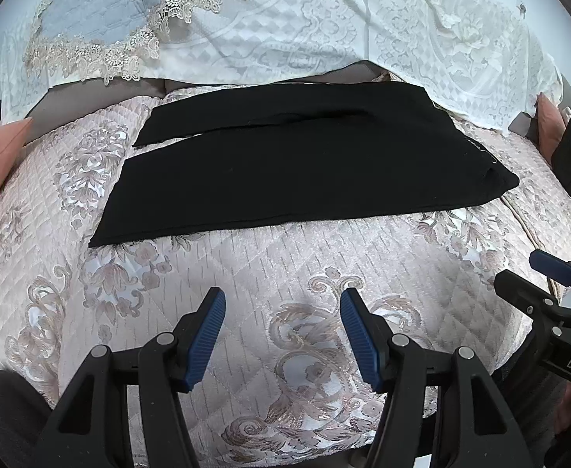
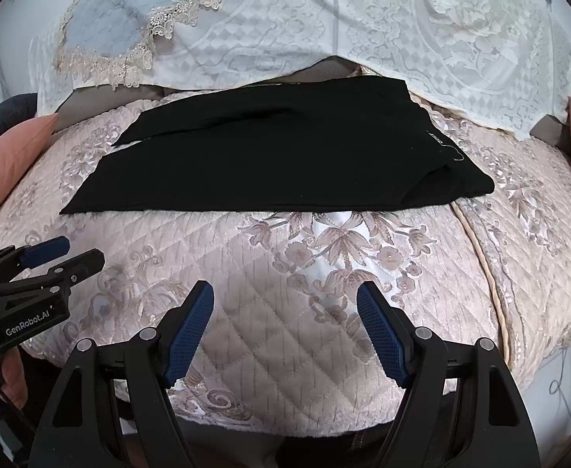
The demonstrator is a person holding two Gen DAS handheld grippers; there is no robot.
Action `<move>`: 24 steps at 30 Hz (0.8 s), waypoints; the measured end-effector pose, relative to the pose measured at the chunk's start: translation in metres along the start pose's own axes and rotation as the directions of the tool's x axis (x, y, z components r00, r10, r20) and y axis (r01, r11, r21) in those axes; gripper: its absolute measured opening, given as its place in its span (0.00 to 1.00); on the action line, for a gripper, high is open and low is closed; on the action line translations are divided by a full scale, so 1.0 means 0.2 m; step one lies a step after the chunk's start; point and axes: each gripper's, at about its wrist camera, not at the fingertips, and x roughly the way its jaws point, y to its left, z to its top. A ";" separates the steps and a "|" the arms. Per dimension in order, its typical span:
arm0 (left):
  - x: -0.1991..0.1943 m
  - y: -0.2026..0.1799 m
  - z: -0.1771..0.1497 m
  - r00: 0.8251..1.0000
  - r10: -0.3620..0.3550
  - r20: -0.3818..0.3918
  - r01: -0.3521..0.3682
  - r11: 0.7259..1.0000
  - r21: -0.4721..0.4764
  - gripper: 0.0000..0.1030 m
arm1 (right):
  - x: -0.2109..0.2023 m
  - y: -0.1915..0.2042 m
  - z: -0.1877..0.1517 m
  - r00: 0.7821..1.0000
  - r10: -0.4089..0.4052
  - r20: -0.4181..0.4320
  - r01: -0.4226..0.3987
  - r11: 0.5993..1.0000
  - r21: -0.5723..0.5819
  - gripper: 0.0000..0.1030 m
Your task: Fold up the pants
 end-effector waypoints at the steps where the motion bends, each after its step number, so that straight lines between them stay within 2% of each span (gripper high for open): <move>1: 0.01 0.00 0.00 1.000 0.001 -0.001 -0.001 1.000 0.000 0.62 | 0.00 0.00 0.00 1.000 0.000 -0.001 0.000 1.000 0.000 0.74; 9: 0.03 0.01 0.00 1.000 0.001 -0.007 -0.001 1.000 -0.004 0.62 | 0.02 -0.01 0.00 1.000 0.000 -0.001 0.000 1.000 0.004 0.74; 16: 0.09 0.07 0.00 0.999 -0.030 -0.014 0.029 0.998 -0.061 0.62 | 0.07 -0.08 0.02 1.000 -0.005 -0.013 0.005 1.000 0.018 0.74; 24: 0.16 0.25 0.01 0.996 -0.085 -0.015 0.080 0.975 -0.206 0.62 | 0.16 -0.23 0.06 1.000 -0.007 -0.023 0.009 0.995 0.097 0.74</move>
